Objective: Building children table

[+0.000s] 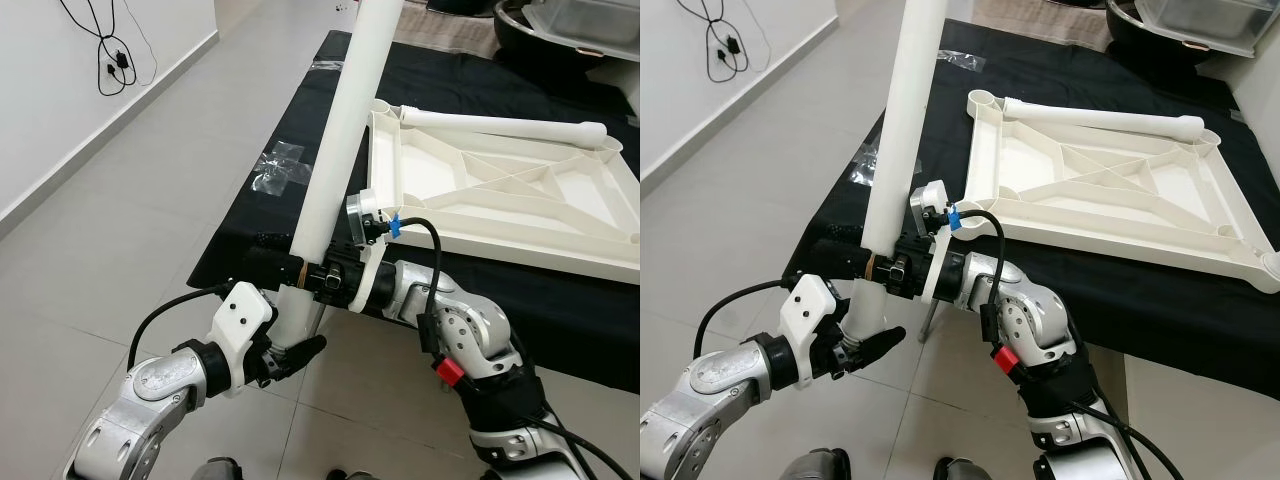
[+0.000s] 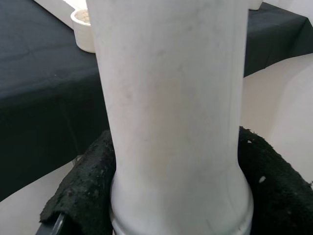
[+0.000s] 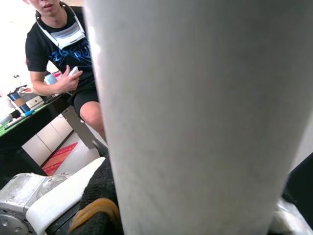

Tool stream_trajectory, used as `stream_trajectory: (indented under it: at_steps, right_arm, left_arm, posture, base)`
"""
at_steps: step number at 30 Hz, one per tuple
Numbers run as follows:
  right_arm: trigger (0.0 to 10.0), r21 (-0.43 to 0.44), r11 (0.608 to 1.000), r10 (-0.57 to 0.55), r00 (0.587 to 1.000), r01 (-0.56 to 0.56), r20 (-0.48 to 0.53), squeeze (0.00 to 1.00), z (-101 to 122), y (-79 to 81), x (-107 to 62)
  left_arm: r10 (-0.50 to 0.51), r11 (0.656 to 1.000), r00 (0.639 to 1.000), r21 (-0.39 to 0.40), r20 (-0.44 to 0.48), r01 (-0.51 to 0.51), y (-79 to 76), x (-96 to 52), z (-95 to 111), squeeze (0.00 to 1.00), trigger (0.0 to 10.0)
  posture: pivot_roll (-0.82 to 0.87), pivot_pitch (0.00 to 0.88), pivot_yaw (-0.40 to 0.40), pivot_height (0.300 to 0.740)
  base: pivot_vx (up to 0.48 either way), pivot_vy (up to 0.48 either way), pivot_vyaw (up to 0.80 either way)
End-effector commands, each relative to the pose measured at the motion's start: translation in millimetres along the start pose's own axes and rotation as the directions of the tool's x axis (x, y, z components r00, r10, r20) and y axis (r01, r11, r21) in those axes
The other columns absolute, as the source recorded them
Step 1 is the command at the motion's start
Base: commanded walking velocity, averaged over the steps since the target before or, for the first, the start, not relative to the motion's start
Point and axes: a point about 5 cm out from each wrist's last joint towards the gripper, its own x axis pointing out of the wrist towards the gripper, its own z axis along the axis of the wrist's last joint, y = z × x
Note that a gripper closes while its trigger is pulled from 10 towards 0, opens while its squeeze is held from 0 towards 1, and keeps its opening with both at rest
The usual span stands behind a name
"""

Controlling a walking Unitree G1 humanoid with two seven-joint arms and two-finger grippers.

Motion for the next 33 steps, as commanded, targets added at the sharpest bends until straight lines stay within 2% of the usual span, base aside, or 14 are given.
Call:
stream_trajectory:
  at_steps: [1,6,7,10,15,16,17,23,25,27,28,29,30,33]
  right_arm:
    - [10.0,-0.02,0.999,-0.029,0.999,0.029,0.027,0.0,7.1,-0.5,5.1]
    - [10.0,-0.022,0.999,-0.03,0.999,0.03,0.028,0.0,7.1,-0.7,5.5]
    - [10.0,-0.023,0.999,-0.031,0.999,0.032,0.029,0.0,7.4,-0.9,5.7]
    - [10.0,-0.023,0.999,-0.035,0.999,0.035,0.032,0.0,8.0,-1.4,5.6]
    - [10.0,-0.036,0.998,-0.049,0.998,0.05,0.039,0.0,11.0,-3.9,4.2]
    - [10.0,-0.04,0.998,-0.057,0.997,0.059,0.043,0.0,12.8,-5.7,3.3]
    - [10.0,-0.045,0.997,-0.068,0.996,0.07,0.05,0.0,15.5,-8.0,2.2]
    - [10.0,-0.056,0.992,-0.109,0.991,0.114,0.074,0.0,22.4,-15.1,-0.7]
    - [10.0,-0.067,0.983,-0.165,0.98,0.173,0.109,0.0,33.5,-25.2,-11.6]
    - [10.0,-0.067,0.983,-0.165,0.98,0.173,0.109,0.0,33.5,-25.2,-11.6]
    - [10.0,-0.068,0.983,-0.165,0.98,0.173,0.109,0.0,34.2,-25.3,-15.6]
    - [10.0,-0.068,0.983,-0.165,0.98,0.173,0.109,0.0,34.2,-25.3,-15.6]
    - [10.0,-0.068,0.985,-0.152,0.983,0.159,0.102,0.0,33.3,-23.6,-17.9]
    - [10.0,-0.073,0.985,-0.147,0.984,0.155,0.099,0.0,32.8,-22.9,-18.7]
  left_arm:
    - [-0.116,0.993,0.993,0.002,0.004,0.116,-21.3,5.8,-0.5,0.0,10.0]
    - [-0.109,0.994,0.994,0.0,-0.014,0.109,-20.0,6.2,-2.6,0.0,10.0]
    - [-0.097,0.995,0.995,-0.005,-0.025,0.097,-18.6,6.2,-4.1,1.0,10.0]
    - [-0.108,0.994,0.994,-0.031,-0.022,0.107,-19.0,5.2,-5.1,1.0,10.0]
    - [-0.051,0.999,0.999,-0.011,-0.016,0.05,-11.9,5.2,-4.3,1.0,10.0]
    - [-0.04,0.999,0.999,-0.007,-0.021,0.04,-9.8,4.8,-5.0,0.69,10.0]
    - [-0.025,1.0,0.999,0.004,-0.028,0.026,-7.8,3.7,-6.0,0.0,10.0]
    - [0.001,1.0,0.999,0.002,-0.037,-0.001,-5.0,1.2,-8.6,0.0,10.0]
    - [0.142,0.99,0.986,0.004,-0.092,-0.142,11.3,-13.0,-25.6,0.0,10.0]
    - [0.142,0.99,0.986,0.004,-0.092,-0.142,11.3,-13.0,-25.6,0.0,10.0]
    - [0.252,0.968,0.96,0.05,-0.12,-0.248,24.5,-20.4,-32.9,0.0,10.0]
    - [0.252,0.968,0.96,0.05,-0.12,-0.248,24.5,-20.4,-32.9,0.0,10.0]
    - [0.341,0.939,0.933,0.095,-0.113,-0.331,36.5,-26.4,-34.0,0.0,10.0]
    - [0.388,0.919,0.917,0.113,-0.092,-0.377,43.2,-29.1,-30.6,0.0,10.0]
  posture:
    - [0.11,0.132,-0.102,0.74]
    - [0.11,0.135,-0.102,0.74]
    - [0.11,0.136,-0.101,0.74]
    - [0.11,0.137,-0.101,0.74]
    - [0.11,0.139,-0.102,0.74]
    - [0.11,0.139,-0.101,0.74]
    - [0.11,0.139,-0.101,0.74]
    - [0.11,0.139,-0.1,0.74]
    - [0.11,0.14,-0.102,0.74]
    - [0.11,0.14,-0.102,0.74]
    - [0.11,0.139,-0.101,0.74]
    - [0.11,0.139,-0.101,0.74]
    - [0.11,0.14,-0.101,0.74]
    - [0.11,0.14,-0.1,0.74]
  base:
    - [0.0,0.0,0.0]
    - [0.0,0.0,0.0]
    - [0.0,0.0,0.0]
    - [0.0,0.0,0.0]
    - [0.0,0.0,0.0]
    - [0.0,0.0,0.0]
    - [0.0,0.0,0.0]
    - [0.0,0.0,0.0]
    - [0.0,0.0,0.0]
    - [0.0,0.0,0.0]
    - [0.0,0.0,0.0]
    - [0.0,0.0,0.0]
    - [0.0,0.0,0.0]
    - [0.0,0.0,0.0]
